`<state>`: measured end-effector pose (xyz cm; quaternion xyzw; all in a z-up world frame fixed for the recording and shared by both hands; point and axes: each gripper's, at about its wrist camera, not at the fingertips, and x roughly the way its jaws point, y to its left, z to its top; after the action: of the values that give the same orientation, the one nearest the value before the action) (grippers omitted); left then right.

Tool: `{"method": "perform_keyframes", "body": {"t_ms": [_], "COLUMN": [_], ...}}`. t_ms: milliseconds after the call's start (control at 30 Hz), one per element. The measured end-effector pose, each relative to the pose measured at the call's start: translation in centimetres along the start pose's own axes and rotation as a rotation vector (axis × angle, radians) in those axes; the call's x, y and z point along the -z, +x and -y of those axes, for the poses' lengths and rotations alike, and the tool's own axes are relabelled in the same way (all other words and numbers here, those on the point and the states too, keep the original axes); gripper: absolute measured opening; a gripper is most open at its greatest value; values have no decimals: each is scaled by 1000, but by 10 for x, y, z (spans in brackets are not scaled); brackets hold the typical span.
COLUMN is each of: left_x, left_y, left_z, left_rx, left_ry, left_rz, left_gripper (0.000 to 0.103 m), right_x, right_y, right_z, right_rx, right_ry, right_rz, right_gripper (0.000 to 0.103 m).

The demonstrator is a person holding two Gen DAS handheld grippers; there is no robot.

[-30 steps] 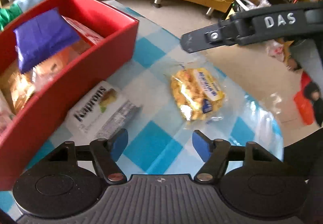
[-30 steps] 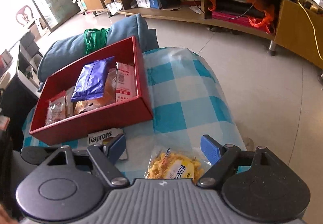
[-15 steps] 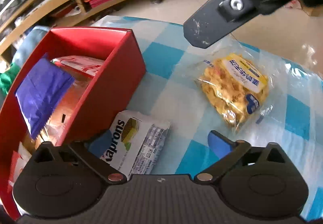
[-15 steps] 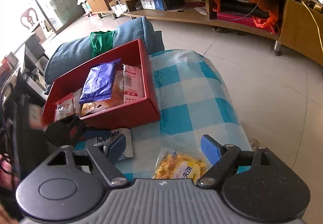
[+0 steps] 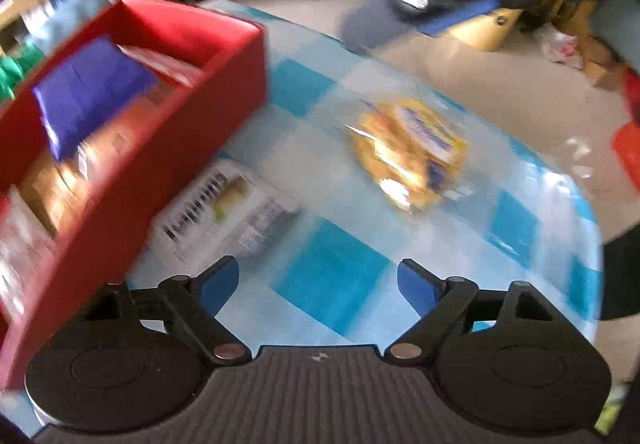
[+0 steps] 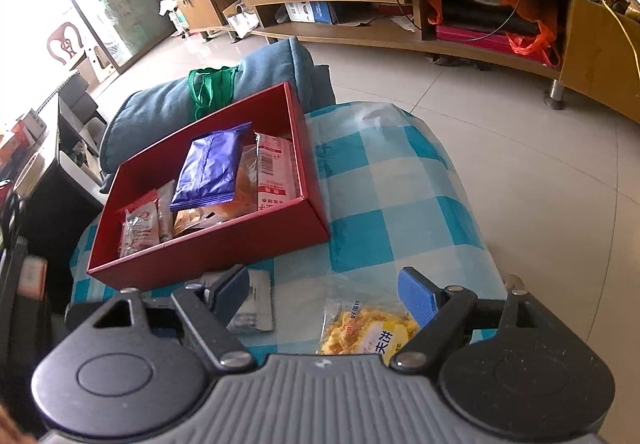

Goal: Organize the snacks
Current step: 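Move the left tool to the Kaprons pack and the right tool to the yellow snack bag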

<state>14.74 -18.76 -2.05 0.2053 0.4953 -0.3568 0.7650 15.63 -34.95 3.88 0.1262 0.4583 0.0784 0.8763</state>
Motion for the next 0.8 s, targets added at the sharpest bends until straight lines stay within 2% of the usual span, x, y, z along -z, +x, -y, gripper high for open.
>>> {"method": "perform_keyframes", "body": {"t_ms": [133, 233, 333, 400, 567, 667, 767, 800], "left_x": [-19, -26, -19, -14, 9, 26, 40, 43], "left_y": [16, 22, 29, 30, 12, -4, -20, -22], "left_z": [-1, -3, 5, 2, 1, 6, 18, 21], "left_rx": [-102, -92, -120, -119, -39, 81, 196, 202], "left_ry": [144, 239, 335, 315, 151, 57, 6, -9], "left_rz": [-15, -45, -46, -25, 4, 23, 8, 3], "left_gripper": [93, 95, 103, 103, 102, 102, 101, 100], "right_x": [2, 6, 13, 16, 20, 22, 23, 24], "right_y": [5, 13, 30, 38, 48, 53, 49, 48], "right_z": [5, 11, 20, 22, 14, 8, 6, 6], "right_rx": [10, 54, 82, 88, 81, 68, 55, 55], "right_ry": [3, 0, 20, 24, -2, -2, 14, 18], "right_rz": [-18, -45, -112, -144, -168, -180, -177, -177], "right_gripper": [81, 81, 81, 81, 81, 85, 85, 85]}}
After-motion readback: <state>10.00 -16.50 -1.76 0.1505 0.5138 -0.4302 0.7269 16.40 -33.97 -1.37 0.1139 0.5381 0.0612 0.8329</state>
